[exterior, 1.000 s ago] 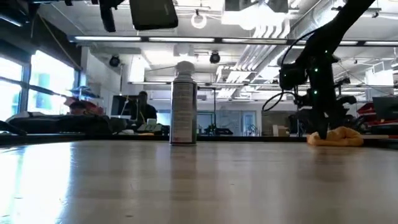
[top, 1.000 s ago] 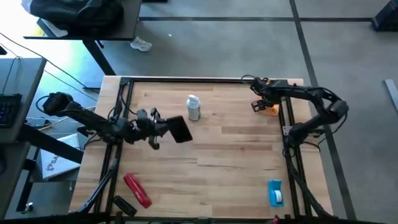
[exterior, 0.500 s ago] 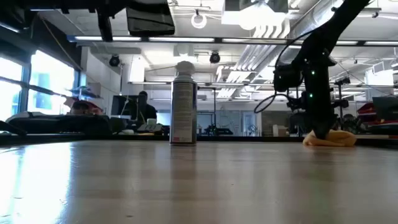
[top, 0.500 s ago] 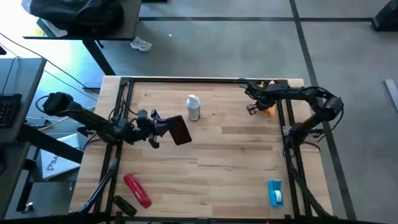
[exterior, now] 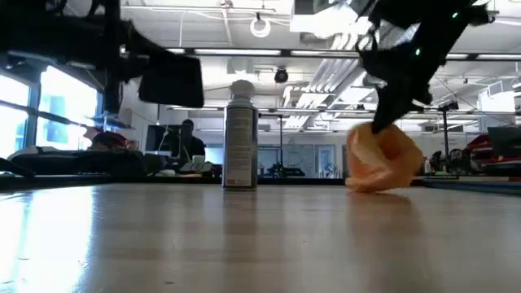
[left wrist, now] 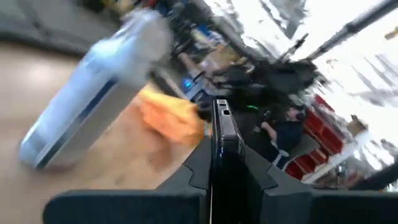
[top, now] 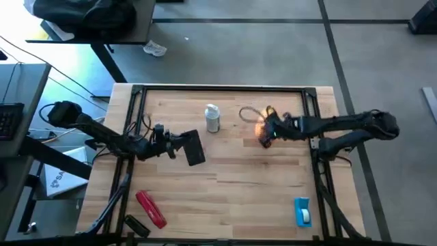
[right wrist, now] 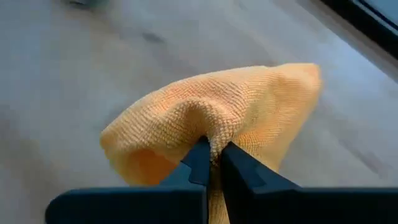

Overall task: Apply microfiber cloth
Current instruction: Wipe the front and back of the cellphone with the yellow microfiber cloth

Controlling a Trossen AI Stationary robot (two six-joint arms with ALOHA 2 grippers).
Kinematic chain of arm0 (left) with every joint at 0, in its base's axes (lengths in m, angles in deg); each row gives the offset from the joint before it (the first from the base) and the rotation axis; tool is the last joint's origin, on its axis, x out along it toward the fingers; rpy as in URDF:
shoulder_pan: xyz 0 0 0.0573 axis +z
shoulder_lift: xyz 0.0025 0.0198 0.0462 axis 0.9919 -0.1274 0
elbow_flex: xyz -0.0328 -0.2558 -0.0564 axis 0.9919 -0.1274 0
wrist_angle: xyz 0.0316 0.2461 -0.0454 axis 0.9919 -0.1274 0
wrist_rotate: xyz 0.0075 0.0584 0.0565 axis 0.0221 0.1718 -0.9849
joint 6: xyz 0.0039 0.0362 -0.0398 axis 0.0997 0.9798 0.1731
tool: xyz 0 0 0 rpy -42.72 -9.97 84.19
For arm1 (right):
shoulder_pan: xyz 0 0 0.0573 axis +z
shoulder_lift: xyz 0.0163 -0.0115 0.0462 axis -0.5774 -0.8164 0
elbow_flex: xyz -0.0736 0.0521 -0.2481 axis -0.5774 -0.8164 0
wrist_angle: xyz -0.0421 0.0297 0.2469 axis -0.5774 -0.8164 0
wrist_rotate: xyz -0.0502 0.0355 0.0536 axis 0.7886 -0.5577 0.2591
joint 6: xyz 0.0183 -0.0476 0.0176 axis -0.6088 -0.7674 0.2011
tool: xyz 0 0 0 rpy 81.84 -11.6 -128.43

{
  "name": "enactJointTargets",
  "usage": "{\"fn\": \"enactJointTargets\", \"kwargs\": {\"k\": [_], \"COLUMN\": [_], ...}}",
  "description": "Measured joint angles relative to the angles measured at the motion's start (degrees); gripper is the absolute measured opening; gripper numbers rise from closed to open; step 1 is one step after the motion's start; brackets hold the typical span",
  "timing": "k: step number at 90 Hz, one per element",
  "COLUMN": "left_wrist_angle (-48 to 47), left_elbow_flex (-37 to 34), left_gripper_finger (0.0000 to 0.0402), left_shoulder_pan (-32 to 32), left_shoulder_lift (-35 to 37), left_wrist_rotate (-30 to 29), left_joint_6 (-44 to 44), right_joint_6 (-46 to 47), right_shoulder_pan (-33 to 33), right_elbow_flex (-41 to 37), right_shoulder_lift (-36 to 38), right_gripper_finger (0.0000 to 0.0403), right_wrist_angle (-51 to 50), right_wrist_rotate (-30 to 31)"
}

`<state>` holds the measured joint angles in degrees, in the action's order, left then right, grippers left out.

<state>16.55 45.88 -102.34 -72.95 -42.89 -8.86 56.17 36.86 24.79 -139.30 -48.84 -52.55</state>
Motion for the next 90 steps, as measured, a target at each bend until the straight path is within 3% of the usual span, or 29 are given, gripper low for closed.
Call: {"fn": "enactJointTargets", "kwargs": {"k": [14, 25, 38, 57, 75, 90], "left_wrist_angle": [-0.2, 0.0, 0.0, 0.0, 0.0, -0.1], "left_elbow_flex": [-1.9, -1.8, -1.2, 3.1, 7.1, 7.7], "left_gripper_finger": [0.0015, 0.0015, 0.0015, 0.0015, 0.0015, 0.0015], "left_shoulder_pan": [-1.2, -2.1, -3.7, -6.6, -8.2, -8.3], "left_shoulder_lift": [-1.7, -3.9, -7.7, -15.7, -22.6, -29.1], "left_wrist_rotate": [-4.7, -6.6, -7.7, -7.1, -5.3, -0.8], "left_joint_6": [-8.3, -11.4, -16.2, -19.0, -19.7, -31.5], "right_joint_6": [-7.3, -16.4, -28.2, -41.2, -45.7, -46.8], "right_shoulder_pan": [11.3, 16.5, 18.5, 18.3, 18.1, 17.0], "right_elbow_flex": [0.0, 0.1, 0.1, 0.2, 7.8, 15.8], "right_shoulder_lift": [-2.8, -6.7, -13.0, -24.5, -35.1, -43.2], "right_gripper_finger": [0.0, 0.0, 0.0, 0.0, 0.0, 0.0], "right_wrist_angle": [16.8, 34.7, 52.0, 72.8, 73.7, 68.9], "right_wrist_rotate": [2.9, 6.1, 6.5, -1.5, -2.7, -4.4]}}
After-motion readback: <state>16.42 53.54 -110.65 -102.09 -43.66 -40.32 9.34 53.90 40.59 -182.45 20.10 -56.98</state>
